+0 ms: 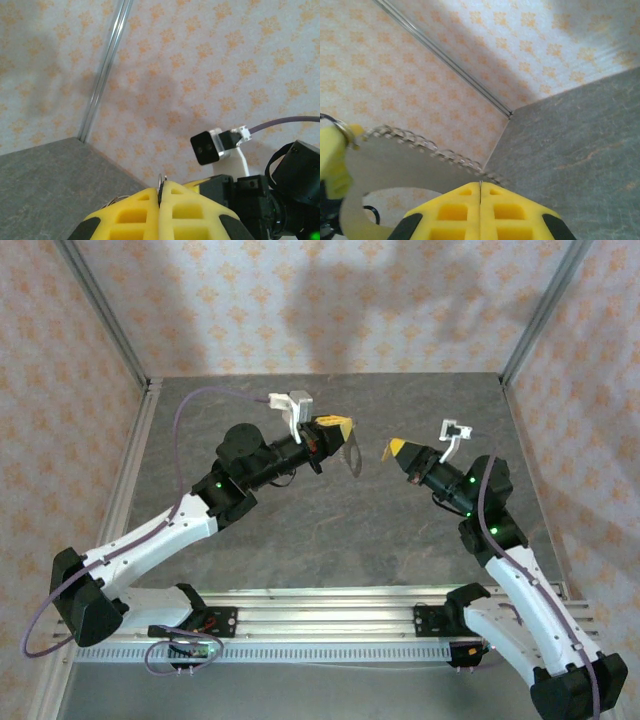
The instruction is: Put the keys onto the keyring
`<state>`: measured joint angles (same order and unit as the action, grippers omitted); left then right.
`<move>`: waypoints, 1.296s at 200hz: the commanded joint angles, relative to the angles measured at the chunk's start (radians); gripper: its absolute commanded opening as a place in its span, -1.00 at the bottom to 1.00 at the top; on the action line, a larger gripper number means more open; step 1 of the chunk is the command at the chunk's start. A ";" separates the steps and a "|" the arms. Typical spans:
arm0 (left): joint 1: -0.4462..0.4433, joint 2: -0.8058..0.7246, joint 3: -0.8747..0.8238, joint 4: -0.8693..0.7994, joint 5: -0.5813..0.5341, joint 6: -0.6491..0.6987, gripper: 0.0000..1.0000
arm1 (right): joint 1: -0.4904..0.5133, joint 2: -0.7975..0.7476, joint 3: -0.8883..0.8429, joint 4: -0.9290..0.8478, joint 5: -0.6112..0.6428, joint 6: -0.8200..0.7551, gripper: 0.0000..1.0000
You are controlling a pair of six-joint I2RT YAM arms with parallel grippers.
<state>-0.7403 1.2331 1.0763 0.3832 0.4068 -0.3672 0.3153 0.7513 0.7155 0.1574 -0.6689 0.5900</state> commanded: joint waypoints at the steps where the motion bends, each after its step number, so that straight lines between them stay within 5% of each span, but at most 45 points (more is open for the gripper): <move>1: -0.008 -0.016 -0.005 0.038 -0.005 -0.013 -1.00 | 0.006 0.011 0.089 0.037 -0.014 -0.023 -1.00; 90: -0.008 0.019 0.022 -0.003 0.135 0.078 -1.00 | 0.047 0.107 0.220 0.091 -0.180 -0.036 -1.00; 259: -0.008 0.023 0.056 -0.067 0.153 0.168 -1.00 | 0.110 0.095 0.194 -0.007 -0.138 -0.108 -1.00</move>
<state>-0.7403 1.2678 1.0870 0.3004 0.5430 -0.2256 0.4202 0.8635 0.9115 0.1383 -0.8074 0.4999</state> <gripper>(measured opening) 0.047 0.047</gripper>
